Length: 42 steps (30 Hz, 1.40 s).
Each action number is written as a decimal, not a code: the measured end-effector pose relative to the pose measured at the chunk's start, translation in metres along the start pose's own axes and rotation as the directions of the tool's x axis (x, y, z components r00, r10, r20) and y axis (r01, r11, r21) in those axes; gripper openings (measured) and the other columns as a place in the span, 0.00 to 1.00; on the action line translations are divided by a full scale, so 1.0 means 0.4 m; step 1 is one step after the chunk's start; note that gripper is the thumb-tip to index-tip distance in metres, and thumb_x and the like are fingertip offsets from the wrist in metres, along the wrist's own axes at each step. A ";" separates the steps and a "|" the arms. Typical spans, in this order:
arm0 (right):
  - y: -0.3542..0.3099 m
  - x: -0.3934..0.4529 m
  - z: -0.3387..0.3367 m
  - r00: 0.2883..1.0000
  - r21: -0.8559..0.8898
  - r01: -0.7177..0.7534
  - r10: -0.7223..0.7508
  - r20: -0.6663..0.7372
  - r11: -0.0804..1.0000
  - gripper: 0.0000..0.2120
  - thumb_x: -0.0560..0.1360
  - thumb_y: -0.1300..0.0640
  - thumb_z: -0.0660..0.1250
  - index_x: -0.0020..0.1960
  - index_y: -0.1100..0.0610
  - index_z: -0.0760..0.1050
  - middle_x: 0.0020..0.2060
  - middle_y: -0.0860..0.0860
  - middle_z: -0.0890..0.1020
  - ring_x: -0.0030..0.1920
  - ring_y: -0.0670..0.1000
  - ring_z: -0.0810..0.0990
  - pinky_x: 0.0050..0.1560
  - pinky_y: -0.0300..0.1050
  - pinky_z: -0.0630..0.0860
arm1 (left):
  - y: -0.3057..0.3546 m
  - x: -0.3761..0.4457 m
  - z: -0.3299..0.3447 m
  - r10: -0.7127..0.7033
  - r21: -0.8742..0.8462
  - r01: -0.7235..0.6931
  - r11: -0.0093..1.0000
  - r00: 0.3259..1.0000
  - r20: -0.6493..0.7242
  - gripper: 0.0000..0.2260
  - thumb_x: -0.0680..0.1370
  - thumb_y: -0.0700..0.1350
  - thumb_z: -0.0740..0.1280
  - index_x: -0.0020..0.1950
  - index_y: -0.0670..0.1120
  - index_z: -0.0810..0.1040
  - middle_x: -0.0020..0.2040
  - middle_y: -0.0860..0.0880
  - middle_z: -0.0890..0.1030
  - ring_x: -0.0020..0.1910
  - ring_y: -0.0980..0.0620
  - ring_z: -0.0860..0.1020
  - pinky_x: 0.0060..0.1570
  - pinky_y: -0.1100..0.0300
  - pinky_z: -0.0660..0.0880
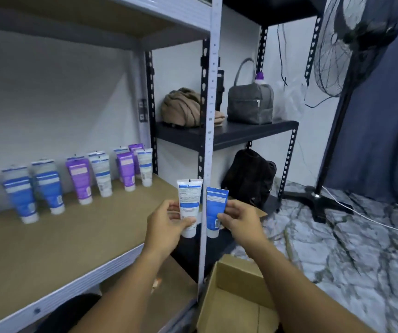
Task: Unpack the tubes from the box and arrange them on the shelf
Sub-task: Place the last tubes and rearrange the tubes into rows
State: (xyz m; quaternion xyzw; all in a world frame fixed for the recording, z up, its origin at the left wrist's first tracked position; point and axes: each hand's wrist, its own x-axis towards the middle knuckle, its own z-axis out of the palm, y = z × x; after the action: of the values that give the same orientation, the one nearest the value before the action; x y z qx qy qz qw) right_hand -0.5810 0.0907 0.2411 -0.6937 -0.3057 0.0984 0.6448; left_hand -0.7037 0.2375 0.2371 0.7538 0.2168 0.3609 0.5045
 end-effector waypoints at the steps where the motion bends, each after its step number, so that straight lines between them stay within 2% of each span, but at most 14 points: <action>1: -0.018 0.010 0.033 1.000 0.014 0.004 -0.005 0.029 1.000 0.12 0.76 0.67 0.68 0.55 0.55 0.81 0.47 0.47 0.86 0.49 0.44 0.85 0.51 0.44 0.81 | 0.002 0.002 -0.038 -0.003 -0.002 0.003 1.000 0.999 -0.034 0.18 0.68 0.37 0.79 0.53 0.47 0.78 0.46 0.55 0.83 0.41 0.64 0.81 0.37 0.74 0.75; 4: -0.054 0.029 0.138 0.992 0.051 -0.002 -0.005 0.128 0.999 0.11 0.76 0.65 0.68 0.56 0.53 0.80 0.48 0.47 0.86 0.50 0.44 0.84 0.51 0.44 0.82 | -0.006 0.001 -0.158 -0.031 0.003 0.032 0.999 0.991 -0.134 0.18 0.68 0.37 0.79 0.53 0.47 0.78 0.47 0.54 0.84 0.44 0.60 0.82 0.38 0.71 0.76; 8: -0.080 0.043 0.283 0.967 0.112 -0.008 -0.021 0.254 0.994 0.13 0.76 0.67 0.68 0.57 0.56 0.79 0.48 0.48 0.86 0.50 0.46 0.84 0.50 0.42 0.81 | -0.040 -0.010 -0.306 -0.063 0.030 0.073 0.997 0.964 -0.257 0.19 0.67 0.37 0.80 0.54 0.46 0.78 0.47 0.52 0.84 0.43 0.60 0.82 0.38 0.71 0.77; 13: -0.094 0.049 0.476 0.918 0.167 -0.016 -0.052 0.394 0.986 0.13 0.75 0.72 0.66 0.57 0.61 0.78 0.47 0.52 0.85 0.46 0.45 0.83 0.41 0.34 0.79 | -0.083 -0.031 -0.466 -0.069 0.080 0.110 0.991 0.916 -0.396 0.19 0.67 0.37 0.80 0.53 0.49 0.78 0.47 0.52 0.84 0.45 0.56 0.82 0.41 0.66 0.77; 17: -0.089 0.046 0.586 0.878 0.155 -0.008 -0.067 0.473 0.988 0.13 0.75 0.71 0.66 0.57 0.61 0.78 0.46 0.50 0.84 0.44 0.41 0.82 0.43 0.33 0.79 | -0.125 -0.057 -0.544 -0.072 0.108 0.136 0.985 0.887 -0.457 0.19 0.67 0.36 0.80 0.52 0.49 0.77 0.47 0.52 0.83 0.45 0.56 0.81 0.41 0.68 0.76; 21: -0.068 0.043 0.645 0.852 0.141 0.094 -0.153 0.501 0.985 0.14 0.75 0.70 0.67 0.54 0.54 0.79 0.46 0.43 0.84 0.47 0.41 0.82 0.47 0.30 0.77 | -0.172 -0.086 -0.571 -0.066 0.107 0.139 0.984 0.858 -0.509 0.19 0.67 0.38 0.80 0.53 0.48 0.77 0.48 0.52 0.84 0.44 0.58 0.82 0.44 0.66 0.78; 23: -0.057 0.041 0.669 0.820 0.115 0.199 -0.230 0.525 0.973 0.16 0.74 0.69 0.68 0.54 0.50 0.78 0.48 0.42 0.84 0.49 0.39 0.81 0.49 0.29 0.75 | -0.183 -0.090 -0.572 -0.046 0.121 0.130 0.984 0.846 -0.532 0.19 0.67 0.39 0.80 0.53 0.49 0.77 0.47 0.54 0.84 0.45 0.60 0.82 0.43 0.70 0.76; 26: -0.048 0.035 0.722 0.777 0.086 0.298 -0.294 0.556 0.951 0.16 0.73 0.64 0.70 0.59 0.51 0.77 0.50 0.42 0.84 0.51 0.37 0.81 0.52 0.30 0.75 | -0.189 -0.085 -0.580 -0.016 0.139 0.107 0.984 0.843 -0.538 0.19 0.69 0.36 0.78 0.53 0.51 0.76 0.48 0.55 0.84 0.45 0.65 0.80 0.42 0.74 0.74; 29: -0.052 0.028 0.792 0.761 0.108 0.338 -0.339 0.553 0.935 0.17 0.75 0.66 0.68 0.58 0.49 0.75 0.51 0.38 0.82 0.52 0.35 0.80 0.51 0.27 0.73 | -0.206 -0.080 -0.614 0.011 0.155 0.100 0.983 0.808 -0.590 0.19 0.70 0.35 0.77 0.54 0.50 0.76 0.48 0.57 0.83 0.45 0.68 0.79 0.43 0.76 0.73; 32: -0.057 0.022 0.870 0.742 0.139 0.367 -0.379 0.553 0.920 0.22 0.76 0.68 0.65 0.61 0.44 0.72 0.53 0.34 0.80 0.55 0.34 0.79 0.53 0.27 0.73 | -0.234 -0.075 -0.679 0.019 0.161 0.106 0.981 0.778 -0.628 0.18 0.71 0.36 0.76 0.56 0.51 0.77 0.50 0.57 0.84 0.47 0.64 0.81 0.45 0.71 0.76; 36: -0.059 0.021 0.981 0.722 0.157 0.394 -0.410 0.557 0.906 0.21 0.77 0.68 0.63 0.61 0.45 0.72 0.54 0.37 0.81 0.56 0.35 0.79 0.56 0.29 0.73 | -0.259 -0.067 -0.778 0.025 0.166 0.111 0.980 0.757 -0.653 0.18 0.72 0.35 0.75 0.58 0.49 0.77 0.51 0.56 0.85 0.49 0.62 0.82 0.46 0.70 0.77; 38: -0.066 0.019 1.035 0.698 0.178 0.398 -0.423 0.579 0.900 0.20 0.77 0.67 0.63 0.62 0.46 0.71 0.55 0.37 0.81 0.56 0.33 0.78 0.55 0.27 0.72 | -0.273 -0.062 -0.824 0.040 0.179 0.109 0.978 0.740 -0.671 0.19 0.72 0.35 0.75 0.59 0.49 0.77 0.51 0.56 0.84 0.49 0.62 0.82 0.47 0.71 0.76; 42: -0.073 0.023 1.148 0.672 0.209 0.412 -0.451 0.588 0.887 0.19 0.79 0.65 0.63 0.62 0.44 0.69 0.53 0.32 0.78 0.56 0.30 0.76 0.54 0.24 0.70 | -0.319 -0.037 -0.916 0.052 0.193 0.121 0.974 0.710 -0.702 0.19 0.72 0.37 0.76 0.60 0.49 0.77 0.53 0.55 0.84 0.50 0.62 0.82 0.51 0.64 0.79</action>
State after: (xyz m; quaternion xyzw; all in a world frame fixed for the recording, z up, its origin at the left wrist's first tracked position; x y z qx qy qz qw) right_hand -0.8262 0.4785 0.2030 -0.5106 -0.6523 0.1748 0.5321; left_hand -0.9879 0.4990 0.1997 0.6075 0.4458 0.5839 0.3020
